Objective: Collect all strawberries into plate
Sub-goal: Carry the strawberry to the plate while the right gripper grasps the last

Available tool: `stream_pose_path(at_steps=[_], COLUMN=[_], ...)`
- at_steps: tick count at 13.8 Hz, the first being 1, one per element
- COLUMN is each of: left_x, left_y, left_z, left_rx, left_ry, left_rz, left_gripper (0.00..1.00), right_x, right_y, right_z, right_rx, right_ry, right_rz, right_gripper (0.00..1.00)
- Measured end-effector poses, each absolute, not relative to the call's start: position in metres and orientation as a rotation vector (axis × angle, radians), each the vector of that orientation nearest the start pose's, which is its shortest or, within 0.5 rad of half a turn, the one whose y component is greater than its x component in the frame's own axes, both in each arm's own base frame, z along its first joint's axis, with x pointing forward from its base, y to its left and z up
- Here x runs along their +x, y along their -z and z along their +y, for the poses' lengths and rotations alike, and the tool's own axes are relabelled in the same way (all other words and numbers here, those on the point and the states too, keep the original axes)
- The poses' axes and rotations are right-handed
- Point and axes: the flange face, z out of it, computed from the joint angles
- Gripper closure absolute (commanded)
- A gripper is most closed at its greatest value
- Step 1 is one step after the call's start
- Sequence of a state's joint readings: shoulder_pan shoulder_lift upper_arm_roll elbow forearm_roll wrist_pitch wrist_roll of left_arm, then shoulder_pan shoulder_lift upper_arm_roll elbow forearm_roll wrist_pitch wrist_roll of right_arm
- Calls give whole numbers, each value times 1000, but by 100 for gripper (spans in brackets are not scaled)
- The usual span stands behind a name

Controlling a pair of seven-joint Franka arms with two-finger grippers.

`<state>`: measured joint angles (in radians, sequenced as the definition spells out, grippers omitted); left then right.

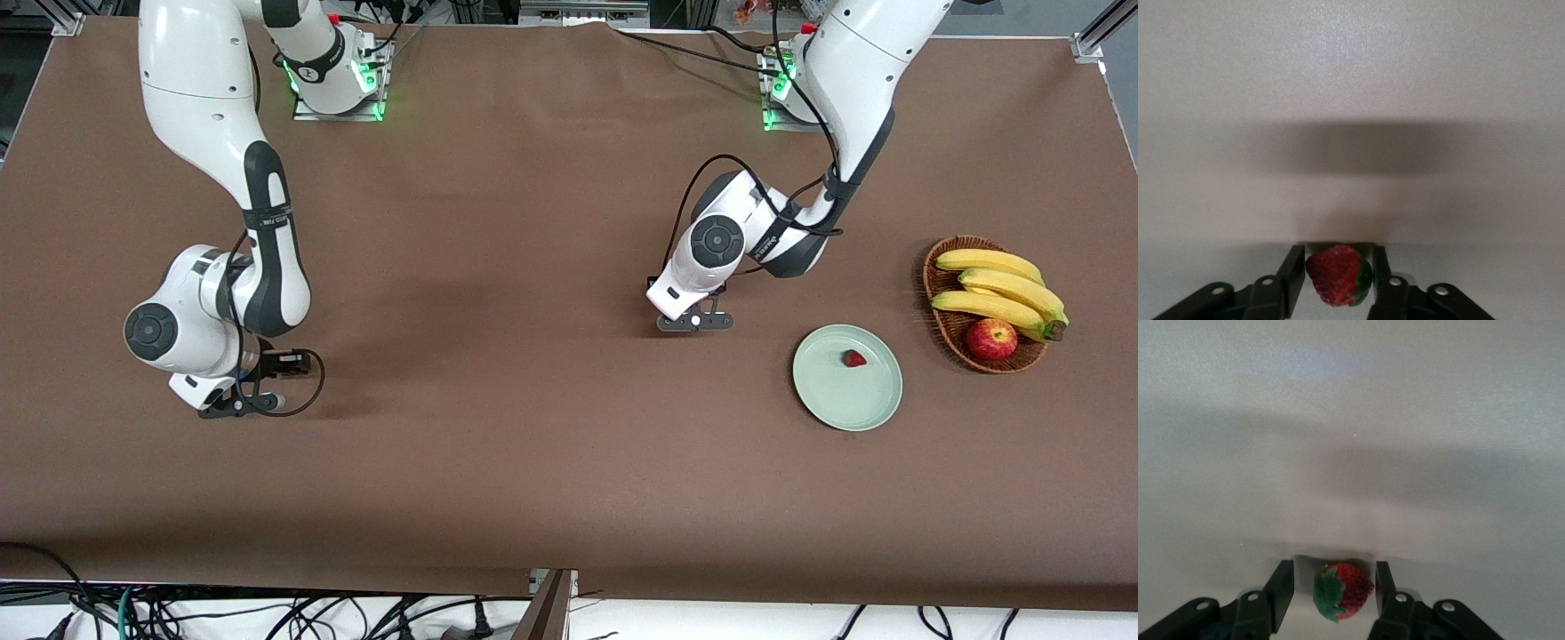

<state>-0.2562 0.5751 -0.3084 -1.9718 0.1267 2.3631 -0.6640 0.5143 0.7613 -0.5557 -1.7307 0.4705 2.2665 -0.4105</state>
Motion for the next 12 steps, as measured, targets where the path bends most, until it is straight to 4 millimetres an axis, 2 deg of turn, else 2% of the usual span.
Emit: stream_pose_path(at_steps=[1, 4, 6, 7, 9, 10, 12], left_x=[506, 518, 537, 549, 575, 586, 603], left_y=[-177, -186, -208, -223, -251, -259, -264], left_z=[-316, -306, -282, -263, -210, -178, -114], left_rx=[-3115, -3121, -3102, -3094, -3100, -3105, -3105], left_ry=[-267, -243, -246, -251, -231, -219, -208], left_rz=[-58, -79, -44, -6, 123, 213, 435], left_gripper=[100, 100, 100, 100, 100, 100, 100], right_x=[655, 658, 662, 666, 677, 681, 679], right_y=[-184, -188, -198, -207, -231, -242, -254], right_z=[15, 18, 34, 48, 89, 115, 183], right_rx=[-3147, -3144, -3127, -3114, -3098, -3094, -3067], right_ry=[-133, -117, -97, -84, -44, -20, 12], right_rz=[-247, -253, -284, -298, -265, -236, -178], right_gripper=[78, 78, 78, 78, 78, 78, 78])
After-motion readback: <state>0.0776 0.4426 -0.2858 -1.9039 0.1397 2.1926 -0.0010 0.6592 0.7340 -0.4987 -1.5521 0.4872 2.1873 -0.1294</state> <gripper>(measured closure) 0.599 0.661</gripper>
